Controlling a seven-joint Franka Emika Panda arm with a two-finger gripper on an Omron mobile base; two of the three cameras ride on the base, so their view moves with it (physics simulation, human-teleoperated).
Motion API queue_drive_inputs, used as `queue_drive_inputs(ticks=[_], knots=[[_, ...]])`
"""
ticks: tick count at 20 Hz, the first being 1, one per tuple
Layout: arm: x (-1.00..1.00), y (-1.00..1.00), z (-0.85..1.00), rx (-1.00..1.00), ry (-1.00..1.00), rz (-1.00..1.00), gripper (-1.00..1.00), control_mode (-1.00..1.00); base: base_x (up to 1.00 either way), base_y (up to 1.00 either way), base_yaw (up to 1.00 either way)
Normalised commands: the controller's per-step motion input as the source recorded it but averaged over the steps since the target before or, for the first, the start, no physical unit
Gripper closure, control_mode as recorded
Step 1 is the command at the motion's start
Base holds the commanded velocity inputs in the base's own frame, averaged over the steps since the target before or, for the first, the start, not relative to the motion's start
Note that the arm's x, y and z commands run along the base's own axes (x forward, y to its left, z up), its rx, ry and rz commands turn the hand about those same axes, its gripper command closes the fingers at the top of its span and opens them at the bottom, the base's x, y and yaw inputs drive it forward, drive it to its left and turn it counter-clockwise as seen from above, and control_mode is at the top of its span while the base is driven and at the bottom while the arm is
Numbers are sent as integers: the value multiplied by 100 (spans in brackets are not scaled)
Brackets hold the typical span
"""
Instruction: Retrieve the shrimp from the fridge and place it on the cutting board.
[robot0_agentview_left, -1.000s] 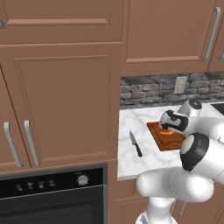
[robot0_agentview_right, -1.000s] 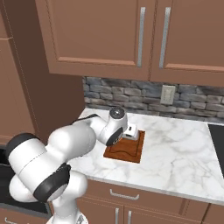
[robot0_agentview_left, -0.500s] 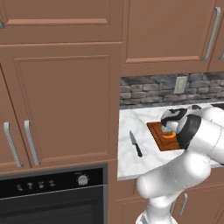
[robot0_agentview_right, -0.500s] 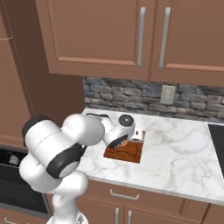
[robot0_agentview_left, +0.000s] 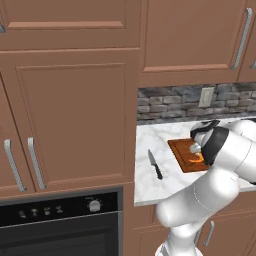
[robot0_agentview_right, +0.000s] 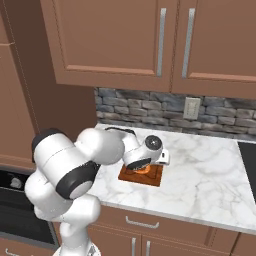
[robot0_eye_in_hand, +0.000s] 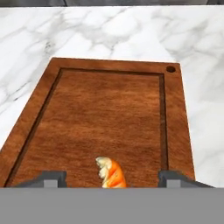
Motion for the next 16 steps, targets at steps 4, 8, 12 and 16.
queue_drive_inputs(ticks=[4, 8, 12, 16], knots=[[-7, 1, 60, 2, 6, 0, -100, -100, 0, 0, 0], [-99, 1, 57, 4, 19, 0, -100, -100, 0, 0, 0], [-100, 16, 16, 0, 21, 0, -100, -100, 0, 0, 0], [-100, 29, 11, 0, 23, -1, -100, -100, 0, 0, 0]])
